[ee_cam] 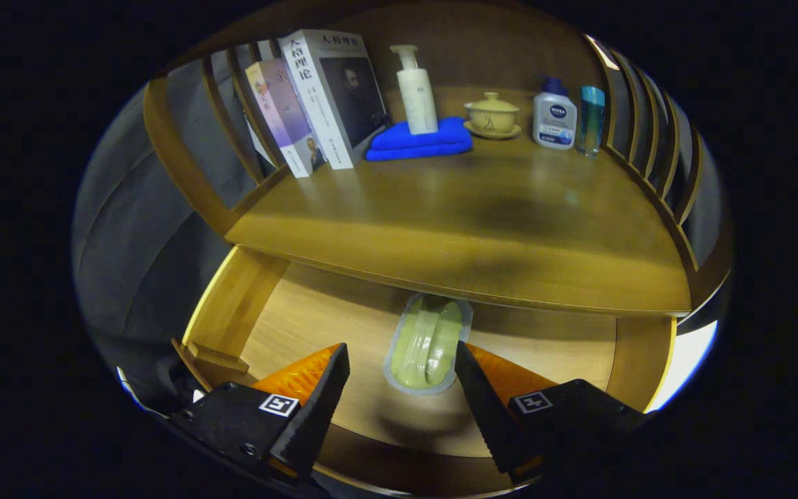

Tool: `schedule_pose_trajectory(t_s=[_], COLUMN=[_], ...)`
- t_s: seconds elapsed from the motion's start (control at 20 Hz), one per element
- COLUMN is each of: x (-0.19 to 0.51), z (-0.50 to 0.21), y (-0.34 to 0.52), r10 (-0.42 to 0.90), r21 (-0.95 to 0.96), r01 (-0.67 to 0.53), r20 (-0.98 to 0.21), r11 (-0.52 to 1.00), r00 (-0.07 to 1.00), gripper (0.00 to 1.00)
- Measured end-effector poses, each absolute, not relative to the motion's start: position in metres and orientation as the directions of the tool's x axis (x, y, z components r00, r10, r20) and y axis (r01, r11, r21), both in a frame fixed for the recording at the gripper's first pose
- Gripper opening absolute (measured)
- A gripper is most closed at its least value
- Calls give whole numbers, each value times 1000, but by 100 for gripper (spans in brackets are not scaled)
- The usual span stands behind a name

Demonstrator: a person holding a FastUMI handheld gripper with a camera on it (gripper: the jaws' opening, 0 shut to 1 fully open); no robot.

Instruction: Pull open the drawer, take out the items inside it, and place them on the countertop above the cabinet.

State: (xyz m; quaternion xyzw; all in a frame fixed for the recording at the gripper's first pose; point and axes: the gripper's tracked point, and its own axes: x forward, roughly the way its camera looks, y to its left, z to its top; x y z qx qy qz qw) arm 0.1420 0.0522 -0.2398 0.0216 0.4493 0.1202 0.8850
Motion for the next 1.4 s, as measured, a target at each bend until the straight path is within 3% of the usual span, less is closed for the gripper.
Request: schedule_pose_trajectory(t_s=[0.15,0.45,0.8,0.9,0.95,1.4], x=[153,171,173,170,165,142], z=[-255,-272,-290,-290,-287,-226], y=[47,55,47,52,58,47], r10=[160,153,139,185,223,292], r21=[71,91,111,160,212,255], r01=[-178,-142,-87,-94,-76,-144], r20=[-815,-837,-874,-874,-873,-795], r11=[982,986,990,983,974,956], r00=[557,525,465,450,434,532], gripper=[96,78,25,25,14,14])
